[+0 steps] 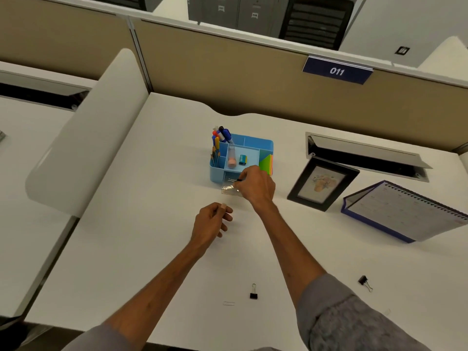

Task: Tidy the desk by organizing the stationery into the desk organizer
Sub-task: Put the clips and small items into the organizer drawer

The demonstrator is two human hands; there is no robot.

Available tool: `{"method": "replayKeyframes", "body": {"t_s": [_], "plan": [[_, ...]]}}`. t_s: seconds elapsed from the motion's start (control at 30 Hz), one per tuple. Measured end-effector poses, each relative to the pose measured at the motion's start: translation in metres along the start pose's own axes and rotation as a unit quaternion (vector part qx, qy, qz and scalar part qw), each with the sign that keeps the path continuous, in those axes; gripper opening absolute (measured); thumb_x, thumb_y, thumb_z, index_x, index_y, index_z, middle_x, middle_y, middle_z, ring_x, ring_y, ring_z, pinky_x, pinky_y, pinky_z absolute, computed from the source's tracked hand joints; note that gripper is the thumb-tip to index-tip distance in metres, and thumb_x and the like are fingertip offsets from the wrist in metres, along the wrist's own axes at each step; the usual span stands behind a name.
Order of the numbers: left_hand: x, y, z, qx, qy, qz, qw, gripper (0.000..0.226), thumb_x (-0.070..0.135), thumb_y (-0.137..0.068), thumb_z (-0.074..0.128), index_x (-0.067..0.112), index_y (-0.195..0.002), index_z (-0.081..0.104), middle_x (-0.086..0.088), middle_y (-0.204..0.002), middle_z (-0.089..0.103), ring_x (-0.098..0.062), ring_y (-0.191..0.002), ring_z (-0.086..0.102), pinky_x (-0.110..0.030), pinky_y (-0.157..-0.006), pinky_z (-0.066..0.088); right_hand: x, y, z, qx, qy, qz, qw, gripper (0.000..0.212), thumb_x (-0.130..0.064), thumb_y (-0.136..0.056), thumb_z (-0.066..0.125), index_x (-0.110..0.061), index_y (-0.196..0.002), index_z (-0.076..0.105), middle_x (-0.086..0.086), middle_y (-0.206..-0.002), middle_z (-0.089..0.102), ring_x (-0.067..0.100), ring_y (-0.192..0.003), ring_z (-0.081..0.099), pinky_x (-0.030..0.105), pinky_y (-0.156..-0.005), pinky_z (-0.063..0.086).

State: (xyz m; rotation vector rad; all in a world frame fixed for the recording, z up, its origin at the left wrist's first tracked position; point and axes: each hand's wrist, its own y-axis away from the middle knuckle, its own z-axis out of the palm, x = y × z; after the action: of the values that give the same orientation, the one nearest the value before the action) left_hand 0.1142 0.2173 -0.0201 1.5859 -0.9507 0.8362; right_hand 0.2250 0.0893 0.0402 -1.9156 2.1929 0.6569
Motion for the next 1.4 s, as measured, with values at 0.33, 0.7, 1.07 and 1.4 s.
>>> {"method": "replayKeyframes", "body": {"t_s": [0.33,0.7,1.07,1.4], "plan": [[-0.009,-0.002,-0.004,0.002,0.005,-0.020,1.000,0.032,0.041,-0.110,0.050,0.023,-0.104,0.075,0.005,-0.090,0.079,-0.014,-0.071,0.074,-0.025,-0.060,0.060,0.008,0.025,-0.006,0.046,-0.078,-0.013,0.996,0.024,-0.033,-0.093,0.076,-0.026,-0.116,0.077,-0.004,-0.116,0.075,0.016,-0.104,0.066,0.027,-0.072,0.046],[-0.011,0.012,0.030,-0.051,-0.019,-0.029,0.998,0.028,0.032,-0.111,0.050,0.021,-0.107,0.075,0.003,-0.094,0.079,-0.018,-0.079,0.075,-0.027,-0.065,0.061,0.109,0.140,0.024,-0.064,-0.155,0.055,0.984,0.011,-0.045,-0.091,0.073,-0.035,-0.087,0.075,-0.015,-0.081,0.069,0.006,-0.073,0.066,0.030,-0.065,0.055],[-0.025,0.054,0.059,-0.139,-0.077,-0.062,0.985,0.018,0.026,-0.107,0.055,0.024,-0.109,0.072,0.006,-0.096,0.080,-0.021,-0.085,0.077,-0.034,-0.070,0.059,0.148,0.228,0.057,-0.077,0.038,-0.005,0.996,0.045,-0.075,-0.087,0.055,-0.031,-0.096,0.052,-0.013,-0.089,0.063,0.008,-0.073,0.061,0.029,-0.061,0.049],[-0.030,0.074,0.065,-0.140,-0.101,-0.052,0.984,0.018,0.025,-0.108,0.054,0.024,-0.108,0.073,0.006,-0.096,0.080,-0.022,-0.086,0.078,-0.039,-0.075,0.062,0.152,0.250,0.081,-0.023,0.121,-0.040,0.992,0.063,-0.080,-0.079,0.054,-0.022,-0.102,0.064,-0.007,-0.093,0.064,0.013,-0.064,0.061,0.028,-0.047,0.041]]}}
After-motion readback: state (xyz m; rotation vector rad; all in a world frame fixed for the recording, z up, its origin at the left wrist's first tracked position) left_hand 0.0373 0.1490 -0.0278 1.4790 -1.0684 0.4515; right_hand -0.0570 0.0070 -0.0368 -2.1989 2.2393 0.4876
